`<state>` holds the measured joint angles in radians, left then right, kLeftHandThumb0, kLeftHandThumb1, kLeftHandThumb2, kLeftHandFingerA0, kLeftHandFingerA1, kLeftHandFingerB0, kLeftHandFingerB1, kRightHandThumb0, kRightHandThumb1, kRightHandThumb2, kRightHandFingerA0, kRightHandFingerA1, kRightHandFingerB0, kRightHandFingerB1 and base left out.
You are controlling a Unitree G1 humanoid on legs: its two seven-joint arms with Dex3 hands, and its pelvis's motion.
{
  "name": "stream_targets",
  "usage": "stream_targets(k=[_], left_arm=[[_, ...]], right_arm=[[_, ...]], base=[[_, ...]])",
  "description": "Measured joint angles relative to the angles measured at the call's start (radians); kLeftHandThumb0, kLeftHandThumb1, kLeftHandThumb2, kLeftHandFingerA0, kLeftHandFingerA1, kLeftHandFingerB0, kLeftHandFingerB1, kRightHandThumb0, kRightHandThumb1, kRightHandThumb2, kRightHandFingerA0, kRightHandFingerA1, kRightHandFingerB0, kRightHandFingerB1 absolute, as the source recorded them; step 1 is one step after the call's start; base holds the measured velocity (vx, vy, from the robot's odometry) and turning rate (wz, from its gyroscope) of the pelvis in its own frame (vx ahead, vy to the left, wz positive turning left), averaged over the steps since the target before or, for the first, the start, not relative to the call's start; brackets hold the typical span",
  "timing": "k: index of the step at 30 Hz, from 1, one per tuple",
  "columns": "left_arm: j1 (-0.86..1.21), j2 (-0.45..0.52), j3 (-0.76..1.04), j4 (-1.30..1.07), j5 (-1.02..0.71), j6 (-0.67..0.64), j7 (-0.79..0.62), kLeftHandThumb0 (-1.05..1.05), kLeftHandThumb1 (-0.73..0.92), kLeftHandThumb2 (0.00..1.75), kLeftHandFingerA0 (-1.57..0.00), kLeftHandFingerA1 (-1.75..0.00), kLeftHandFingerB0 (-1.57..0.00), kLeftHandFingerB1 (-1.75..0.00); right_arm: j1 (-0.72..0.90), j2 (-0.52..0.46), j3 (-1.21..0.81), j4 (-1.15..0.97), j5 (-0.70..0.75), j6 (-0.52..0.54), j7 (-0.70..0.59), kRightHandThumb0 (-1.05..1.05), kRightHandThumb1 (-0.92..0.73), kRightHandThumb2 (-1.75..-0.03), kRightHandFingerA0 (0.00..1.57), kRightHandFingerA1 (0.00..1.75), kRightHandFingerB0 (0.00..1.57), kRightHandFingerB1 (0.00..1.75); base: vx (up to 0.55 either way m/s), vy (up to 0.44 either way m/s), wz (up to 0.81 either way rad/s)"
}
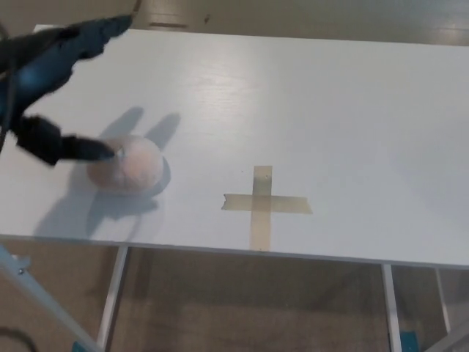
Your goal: Use the left hand to take the pink dumpling toy on a person's hand and put it on the desk.
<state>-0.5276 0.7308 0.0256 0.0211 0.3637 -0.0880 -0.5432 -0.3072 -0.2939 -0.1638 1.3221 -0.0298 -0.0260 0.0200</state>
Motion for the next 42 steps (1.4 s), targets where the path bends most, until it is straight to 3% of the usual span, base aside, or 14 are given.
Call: stream_targets(k=[3, 5, 16, 29, 30, 33, 34, 36, 37, 41, 42], left_arm=[[0.112, -0.009, 0.06, -0.093, -0.037, -0.012, -0.002, -0.57, 0.43, 0.54, -0.08, -0.24, -0.17, -0.28], [0.241, -0.031, 0.123, -0.189, -0.077, -0.027, -0.003, -0.33, 0.46, 0.54, -0.52, -0.4, -0.49, -0.37], [0.71, -0.182, 0.239, -0.396, -0.185, -0.11, -0.004, -0.3, 0.49, 0.54, -0.76, -0.48, -0.68, -0.43], [1.196, -0.293, 0.296, -0.292, -0.26, -0.285, -0.002, -0.33, 0.5, 0.54, -0.72, -0.45, -0.64, -0.42], [1.211, -0.298, 0.296, -0.242, -0.26, -0.306, 0.003, -0.36, 0.53, 0.56, -0.63, -0.42, -0.55, -0.39], [1.205, -0.303, 0.287, -0.157, -0.244, -0.322, 0.023, -0.38, 0.55, 0.56, -0.57, -0.4, -0.49, -0.37], [1.183, -0.302, 0.271, -0.1, -0.222, -0.318, 0.041, -0.43, 0.6, 0.59, -0.44, -0.36, -0.38, -0.33], [1.146, -0.298, 0.247, -0.025, -0.191, -0.307, 0.064, -0.46, 0.62, 0.59, -0.39, -0.34, -0.33, -0.32], [1.116, -0.29, 0.225, 0.021, -0.171, -0.295, 0.075, -0.59, 0.56, 0.79, -0.3, -0.44, -0.23, -0.4], [1.03, -0.271, 0.166, 0.149, -0.125, -0.26, 0.095, -0.61, 0.58, 0.82, -0.28, -0.44, -0.2, -0.4], [1.001, -0.267, 0.147, 0.192, -0.111, -0.249, 0.1, -0.69, 0.66, 0.9, -0.25, -0.44, -0.16, -0.4]], right_arm=[[0.0, 0.0, 0.0, 0.0, 0.0, -0.001, 0.0, -0.21, -0.66, -0.6, 0.62, 0.45, 0.57, 0.44], [0.0, 0.001, 0.0, 0.0, 0.0, -0.003, -0.001, -0.2, -0.66, -0.6, 0.63, 0.45, 0.58, 0.44], [0.016, 0.002, 0.002, 0.003, 0.0, -0.006, -0.007, -0.2, -0.66, -0.59, 0.64, 0.45, 0.58, 0.44], [0.105, 0.005, 0.027, 0.006, -0.004, -0.007, -0.013, -0.21, -0.66, -0.59, 0.65, 0.46, 0.57, 0.44], [0.118, 0.006, 0.031, 0.006, -0.006, -0.009, -0.013, -0.22, -0.66, -0.59, 0.67, 0.46, 0.58, 0.44], [0.137, 0.006, 0.036, 0.007, -0.008, -0.01, -0.015, -0.23, -0.66, -0.59, 0.67, 0.46, 0.58, 0.44], [0.144, 0.006, 0.04, 0.008, -0.01, -0.011, -0.015, -0.23, -0.66, -0.59, 0.67, 0.46, 0.58, 0.44], [0.15, 0.007, 0.043, 0.008, -0.011, -0.011, -0.016, -0.23, -0.66, -0.59, 0.66, 0.46, 0.57, 0.44], [0.153, 0.007, 0.044, 0.008, -0.012, -0.012, -0.016, -0.23, -0.66, -0.59, 0.65, 0.46, 0.56, 0.43], [0.162, 0.01, 0.045, 0.008, -0.012, -0.014, -0.016, -0.23, -0.66, -0.6, 0.65, 0.46, 0.56, 0.44], [0.164, 0.01, 0.045, 0.007, -0.012, -0.014, -0.016, -0.23, -0.67, -0.6, 0.64, 0.45, 0.56, 0.44]], base=[[0.0, 0.0, 0.0], [0.0, 0.0, 0.0], [0.0, 0.0, 0.0], [0.0, 0.0, 0.0], [0.0, 0.0, 0.0], [0.0, 0.0, 0.0], [0.0, 0.0, 0.0], [0.0, 0.0, 0.0], [0.0, 0.0, 0.0], [0.0, 0.0, 0.0], [0.0, 0.0, 0.0]])
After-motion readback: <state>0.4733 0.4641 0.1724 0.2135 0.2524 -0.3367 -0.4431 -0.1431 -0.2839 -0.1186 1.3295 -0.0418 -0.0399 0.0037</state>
